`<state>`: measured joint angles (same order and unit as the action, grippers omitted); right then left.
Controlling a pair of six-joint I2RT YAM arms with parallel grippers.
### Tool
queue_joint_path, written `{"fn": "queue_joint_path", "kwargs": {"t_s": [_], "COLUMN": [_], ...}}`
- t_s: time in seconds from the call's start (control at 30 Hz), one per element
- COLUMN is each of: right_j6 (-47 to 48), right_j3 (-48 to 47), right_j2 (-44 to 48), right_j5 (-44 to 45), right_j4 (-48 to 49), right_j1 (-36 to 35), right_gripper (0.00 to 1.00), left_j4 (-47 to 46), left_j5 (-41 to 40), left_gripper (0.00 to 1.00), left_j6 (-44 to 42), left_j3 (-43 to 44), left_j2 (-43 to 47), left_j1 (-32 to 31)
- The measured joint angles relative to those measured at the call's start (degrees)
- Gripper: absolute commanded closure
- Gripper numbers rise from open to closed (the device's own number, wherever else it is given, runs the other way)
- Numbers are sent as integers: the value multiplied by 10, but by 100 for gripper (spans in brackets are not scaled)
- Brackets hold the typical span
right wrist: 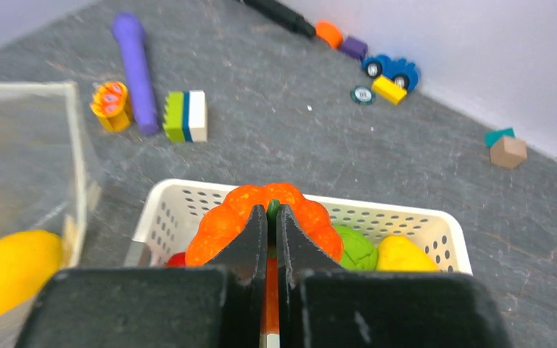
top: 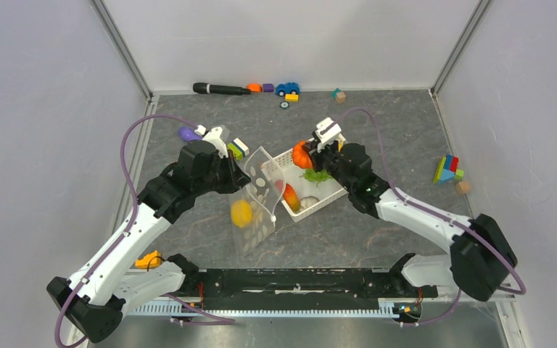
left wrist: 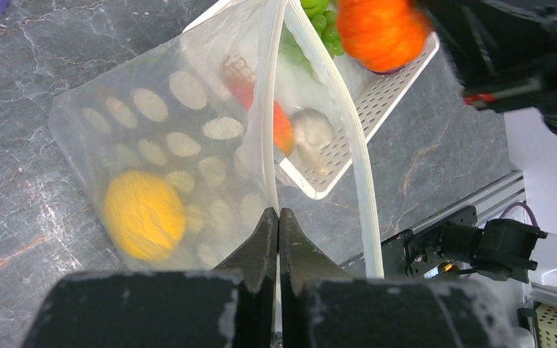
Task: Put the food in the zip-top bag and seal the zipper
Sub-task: Pick up the fake fruit from the bin, then place the fake fruit in the zipper food storage bag.
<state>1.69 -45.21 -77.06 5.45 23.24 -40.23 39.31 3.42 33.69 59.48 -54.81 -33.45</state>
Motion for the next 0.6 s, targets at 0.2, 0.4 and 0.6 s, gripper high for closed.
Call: {"fn": "queue_joint_path", "kwargs": {"t_s": [0.2,0.4,0.6], "right_j6": [-40,-107,-139], "right_j3": [45,56,51], "right_j2": [103,123,78], "right_j5": [-79,-223,-283], "right_j4": [54,134,170], "right_j1": [0,-4,-43], "right_gripper": [100,100,100], "left_j4": [0,0,0], "left_j5": [2,8,17], "left_gripper": [98,98,98], "left_j6": [0,0,0], "left_j3": [0,0,0], "left_j2": [0,-1,-3], "left_j1": [0,0,0]}}
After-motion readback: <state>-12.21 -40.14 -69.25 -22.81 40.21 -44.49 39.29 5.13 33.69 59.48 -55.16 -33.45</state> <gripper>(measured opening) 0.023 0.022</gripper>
